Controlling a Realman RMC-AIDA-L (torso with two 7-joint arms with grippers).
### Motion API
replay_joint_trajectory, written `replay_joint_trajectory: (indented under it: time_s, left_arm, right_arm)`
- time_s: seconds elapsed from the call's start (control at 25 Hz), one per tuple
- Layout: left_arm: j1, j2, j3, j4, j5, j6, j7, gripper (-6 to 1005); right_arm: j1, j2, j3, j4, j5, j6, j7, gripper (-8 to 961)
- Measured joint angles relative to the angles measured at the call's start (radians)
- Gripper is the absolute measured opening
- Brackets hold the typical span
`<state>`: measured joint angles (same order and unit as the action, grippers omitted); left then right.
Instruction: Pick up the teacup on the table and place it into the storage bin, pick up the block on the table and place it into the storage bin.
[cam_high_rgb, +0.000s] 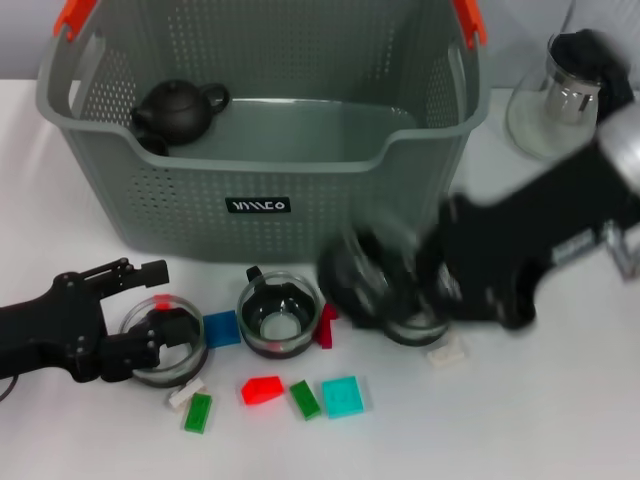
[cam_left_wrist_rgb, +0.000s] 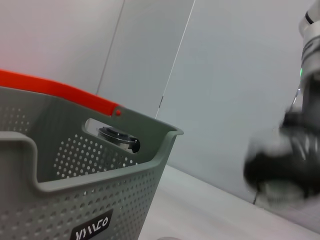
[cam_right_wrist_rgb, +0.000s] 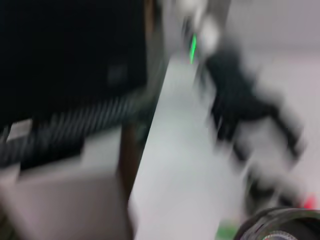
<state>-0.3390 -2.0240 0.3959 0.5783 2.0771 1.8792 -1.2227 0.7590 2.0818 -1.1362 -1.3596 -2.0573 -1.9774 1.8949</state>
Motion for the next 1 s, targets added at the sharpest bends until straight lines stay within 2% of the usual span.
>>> replay_joint_trajectory:
  time_s: [0.12,0.2,0.32,0.36,0.44,0.64,0.76,1.0]
  left_arm:
    - [-0.008,0.000,0.000,0.000,-0.001,0.000,0.000,873]
    - [-0.013,-0.002,0.000,0.000,-0.002,-0.001,0.000,873]
    - [-0.017,-0.004,0.000,0.000,-0.002,-0.001,-0.001,873]
    - [-0.018,-0.005,0.000,0.000,-0.002,-0.001,-0.001,873]
    - [-0.018,-0.006,0.000,-0.005,-0.003,-0.003,-0.001,873]
    - [-0.017,-0.011,0.000,-0.017,-0.004,-0.023,-0.001,873]
    - [-0.015,-0.013,0.000,-0.028,-0.004,-0.029,-0.001,872]
    - [-0.017,-0.018,0.000,-0.041,0.003,-0.057,0.000,872]
  right_arm:
    - [-0.002,0.012,0.105,-0.005,0.103,0.058,-0.009,58]
    - [-0.001,0.016,0.128,-0.006,0.141,0.147,0.007,58]
    - [0.020,0.016,0.111,-0.002,0.152,0.387,0.103,59]
    - [0.020,0.016,0.111,-0.002,0.152,0.387,0.103,59]
    - [0.042,0.015,0.089,0.007,0.121,0.523,0.178,59]
    - [0.151,0.015,0.031,0.083,-0.045,0.732,0.295,60]
    - [0.241,0.015,0.003,0.200,-0.158,0.797,0.327,59]
    - [0.427,0.017,-0.095,0.564,-0.280,1.013,0.333,60]
